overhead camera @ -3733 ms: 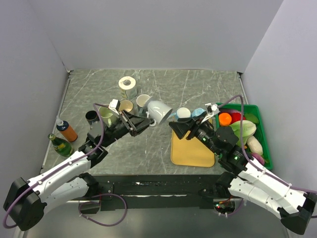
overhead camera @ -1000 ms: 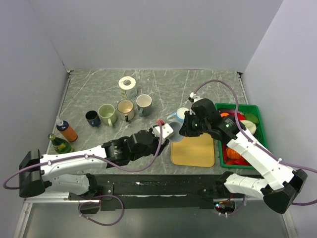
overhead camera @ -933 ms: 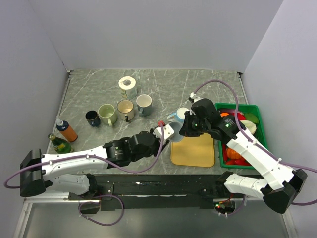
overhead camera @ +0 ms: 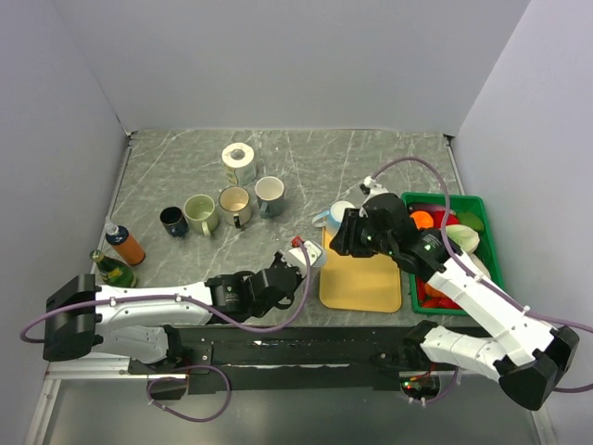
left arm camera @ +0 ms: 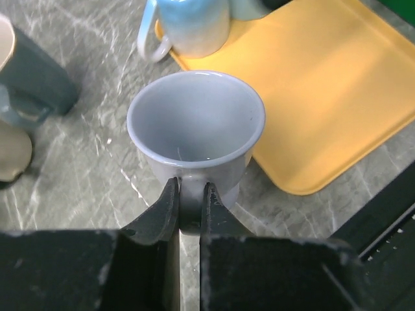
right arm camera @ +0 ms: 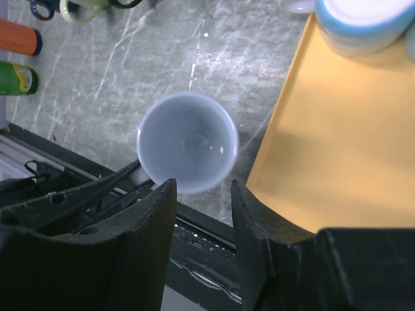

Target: Turn the mug right side up

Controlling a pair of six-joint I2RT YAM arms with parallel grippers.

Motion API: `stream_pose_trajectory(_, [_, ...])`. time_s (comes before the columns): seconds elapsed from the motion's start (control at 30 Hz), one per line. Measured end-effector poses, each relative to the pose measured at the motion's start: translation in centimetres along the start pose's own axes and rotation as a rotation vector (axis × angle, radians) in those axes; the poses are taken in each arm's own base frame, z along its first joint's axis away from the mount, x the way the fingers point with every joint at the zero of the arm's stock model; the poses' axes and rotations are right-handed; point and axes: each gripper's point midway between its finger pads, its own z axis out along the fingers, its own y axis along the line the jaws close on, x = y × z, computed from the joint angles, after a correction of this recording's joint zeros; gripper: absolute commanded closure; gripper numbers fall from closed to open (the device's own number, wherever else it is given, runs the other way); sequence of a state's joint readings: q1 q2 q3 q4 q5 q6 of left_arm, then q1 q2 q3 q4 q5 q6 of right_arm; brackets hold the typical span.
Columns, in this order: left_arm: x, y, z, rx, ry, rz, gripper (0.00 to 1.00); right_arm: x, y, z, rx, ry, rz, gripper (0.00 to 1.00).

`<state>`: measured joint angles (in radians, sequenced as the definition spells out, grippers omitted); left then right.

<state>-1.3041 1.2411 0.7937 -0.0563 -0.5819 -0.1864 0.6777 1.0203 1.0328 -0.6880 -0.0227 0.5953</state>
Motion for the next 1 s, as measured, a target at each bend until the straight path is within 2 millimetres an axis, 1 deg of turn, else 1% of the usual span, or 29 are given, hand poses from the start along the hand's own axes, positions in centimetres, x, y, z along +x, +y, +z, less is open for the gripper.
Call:
stream_pose_trajectory(0.03, [0.4,0.2,0.0,-0.012,0.002,-0.01,0.99,0.1,-0.2,-0.1,0.004,-0.003,0.006,0.51])
stream_pose_trajectory(0.1, [1.3,0.7,0.1,-0.039,0.006,-0.016,0.99,0.2,-0.5,-0.4,0.013,-0.018,0.021,0.46])
stream_pose_trajectory(0.17, [2.1,1.4,0.2,-0.076,0.001,-0.025,0.99,0.0,-0.8,-1.0,0.017,-0.05,0.04,0.42])
stream_pose_trajectory(0.3, [2.2,3.0,0.5,-0.17,-0.051,-0.046,0.99,-0.8,-1.2,-3.0,0.007,-0.142,0.077,0.37])
stream_pose_trajectory(0.37, [1.6,3.8,1.0,-0.22,-0.097,-0.065,0.99,-1.0,-1.5,-4.0,-0.003,-0.186,0.095,0.35])
stream_pose_trajectory(0.43, [0.7,4.7,1.8,-0.275,-0.142,-0.09,0.99,-1.0,-1.7,-4.5,-0.007,-0.206,0.107,0.34])
stream_pose_trajectory(0.47, [0.6,5.2,2.2,-0.295,-0.149,-0.098,0.99,-1.0,-1.8,-4.6,-0.006,-0.215,0.11,0.34])
stream_pose_trajectory(0.6, [-0.5,8.5,4.9,-0.401,-0.169,-0.118,0.99,-1.0,-2.0,-5.4,-0.006,-0.236,0.122,0.33])
stream_pose_trajectory(0.7, [-1.5,10.5,6.7,-0.456,-0.184,-0.124,0.99,-0.8,-2.4,-5.5,0.006,-0.238,0.129,0.32])
stream_pose_trajectory(0.77, [-2.4,11.2,8.2,-0.466,-0.203,-0.133,0.99,-0.4,-2.8,-5.7,0.015,-0.237,0.132,0.32])
stream_pose_trajectory(0.83, [-3.1,11.5,9.3,-0.464,-0.219,-0.145,0.99,-0.2,-3.1,-5.9,0.021,-0.238,0.136,0.31])
stream_pose_trajectory(1.0, [-4.7,12.3,11.7,-0.455,-0.26,-0.179,0.99,0.1,-3.5,-6.2,0.023,-0.248,0.139,0.31])
